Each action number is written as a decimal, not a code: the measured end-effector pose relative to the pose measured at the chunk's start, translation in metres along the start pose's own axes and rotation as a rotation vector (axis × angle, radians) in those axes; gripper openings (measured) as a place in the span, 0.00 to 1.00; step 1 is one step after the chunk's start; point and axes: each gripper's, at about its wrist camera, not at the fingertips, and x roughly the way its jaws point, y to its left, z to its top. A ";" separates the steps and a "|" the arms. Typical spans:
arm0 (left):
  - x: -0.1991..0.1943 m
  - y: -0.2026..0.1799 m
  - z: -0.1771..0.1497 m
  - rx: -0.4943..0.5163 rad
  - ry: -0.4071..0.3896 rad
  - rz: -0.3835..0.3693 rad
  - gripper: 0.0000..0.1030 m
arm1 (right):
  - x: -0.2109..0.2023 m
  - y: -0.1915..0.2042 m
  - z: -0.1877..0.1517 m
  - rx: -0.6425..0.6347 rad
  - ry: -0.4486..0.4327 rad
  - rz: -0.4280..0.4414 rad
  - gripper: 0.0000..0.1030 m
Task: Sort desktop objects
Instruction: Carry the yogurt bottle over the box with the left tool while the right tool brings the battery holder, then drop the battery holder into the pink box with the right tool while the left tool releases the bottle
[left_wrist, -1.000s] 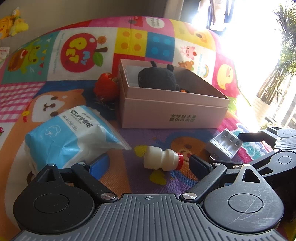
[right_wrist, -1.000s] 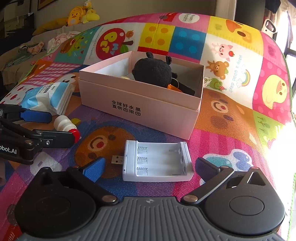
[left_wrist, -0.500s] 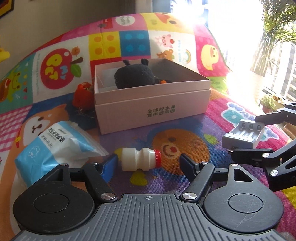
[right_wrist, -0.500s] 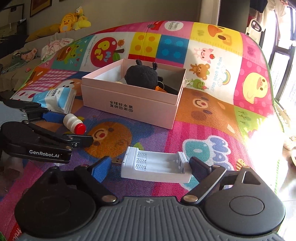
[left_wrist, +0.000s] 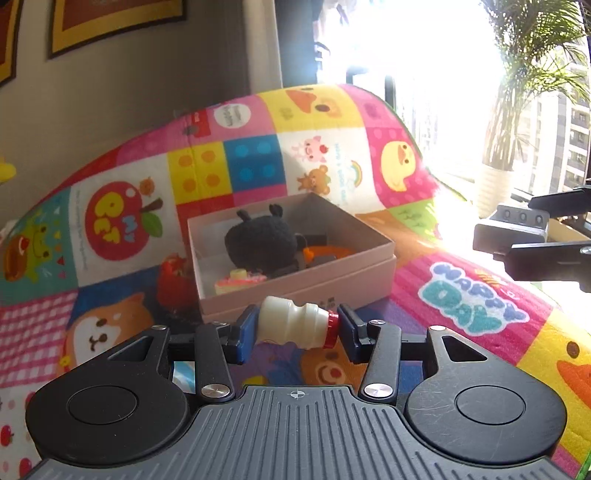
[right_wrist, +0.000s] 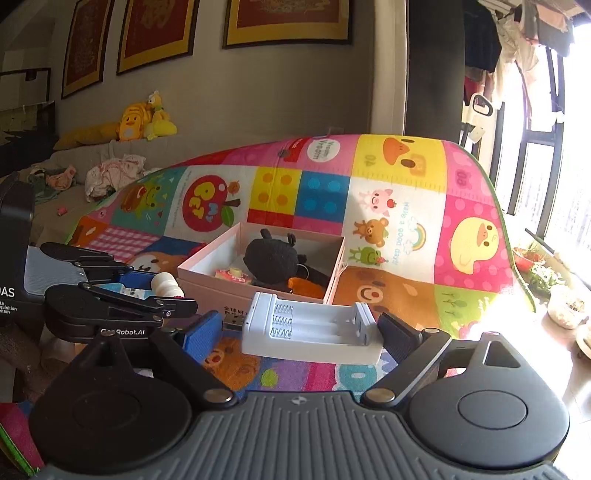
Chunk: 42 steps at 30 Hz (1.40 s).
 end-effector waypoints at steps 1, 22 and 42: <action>0.004 0.001 0.009 0.001 -0.014 0.004 0.49 | -0.001 -0.001 0.001 0.006 -0.007 -0.001 0.88; 0.026 0.013 -0.015 -0.108 0.008 -0.050 0.84 | 0.054 -0.005 -0.005 0.031 0.111 -0.020 0.88; -0.008 0.033 -0.080 -0.225 0.040 -0.080 0.93 | 0.222 0.031 0.042 -0.076 0.226 -0.042 0.90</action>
